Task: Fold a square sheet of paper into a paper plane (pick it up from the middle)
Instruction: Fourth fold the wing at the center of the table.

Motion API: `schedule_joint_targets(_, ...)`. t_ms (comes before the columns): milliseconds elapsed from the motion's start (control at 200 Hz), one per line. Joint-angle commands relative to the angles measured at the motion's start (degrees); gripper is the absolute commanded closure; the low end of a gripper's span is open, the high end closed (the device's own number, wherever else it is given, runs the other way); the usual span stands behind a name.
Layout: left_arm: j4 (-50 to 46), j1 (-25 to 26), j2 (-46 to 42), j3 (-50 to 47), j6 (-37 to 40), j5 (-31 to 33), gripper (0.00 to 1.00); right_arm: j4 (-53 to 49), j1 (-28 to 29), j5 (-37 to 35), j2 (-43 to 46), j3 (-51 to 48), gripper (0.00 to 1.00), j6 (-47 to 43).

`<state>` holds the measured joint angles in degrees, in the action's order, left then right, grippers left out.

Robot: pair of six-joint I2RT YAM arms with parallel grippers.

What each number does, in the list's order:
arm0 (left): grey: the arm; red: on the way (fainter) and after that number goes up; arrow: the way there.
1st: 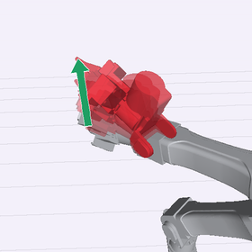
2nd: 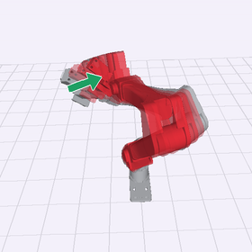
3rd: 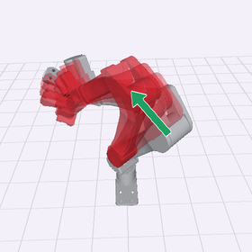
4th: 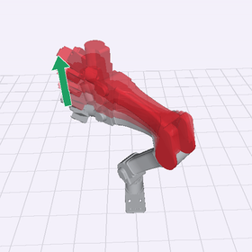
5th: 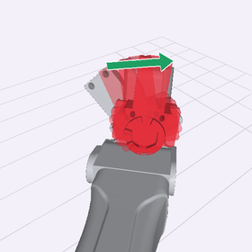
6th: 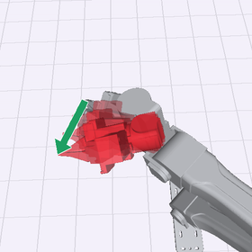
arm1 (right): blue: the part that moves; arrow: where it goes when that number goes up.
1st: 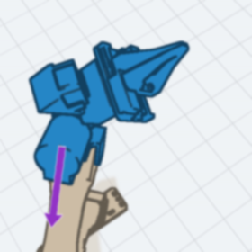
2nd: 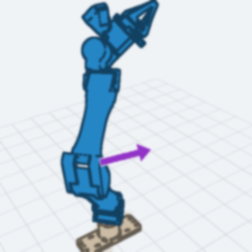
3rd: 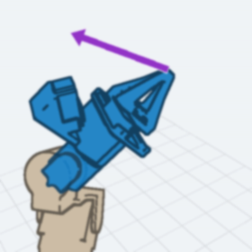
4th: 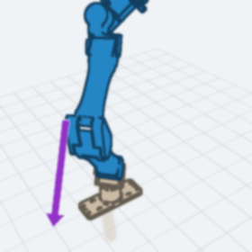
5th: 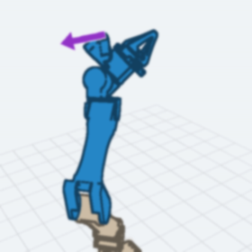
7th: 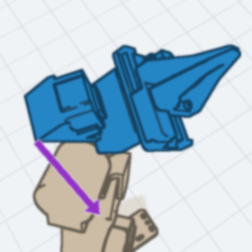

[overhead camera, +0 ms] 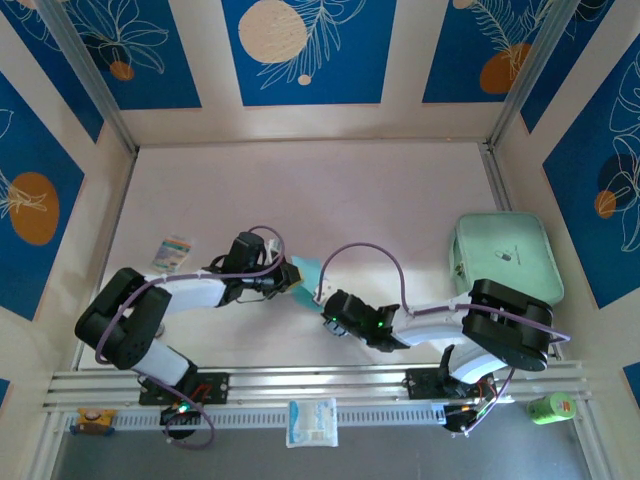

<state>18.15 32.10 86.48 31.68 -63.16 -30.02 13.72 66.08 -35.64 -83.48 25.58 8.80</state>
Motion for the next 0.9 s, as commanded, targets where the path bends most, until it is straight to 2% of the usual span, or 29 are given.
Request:
schedule_joint_targets(0, 0.04, -0.24, 0.22, 1.46, -0.1, -0.91, 0.94, 1.83, 0.06, -1.28, 1.19, -1.03, 0.77, 1.31)
schedule_joint_targets(555, -0.13, -0.24, -0.02, 1.43, -0.15, -1.0, 0.94, 4.15, -0.17, -1.36, 1.12, -0.55, 0.75, 0.87)
schedule_joint_targets(805, -0.4, -0.32, -0.09, 1.4, -0.06, -1.0, 0.94, 3.69, -0.13, -0.68, 0.86, -0.54, 0.79, 1.73)
schedule_joint_targets(890, -0.32, -0.26, 0.01, 1.44, -0.11, -1.01, 0.94, 3.66, -0.13, -0.3, 0.85, -0.56, 0.83, 1.92)
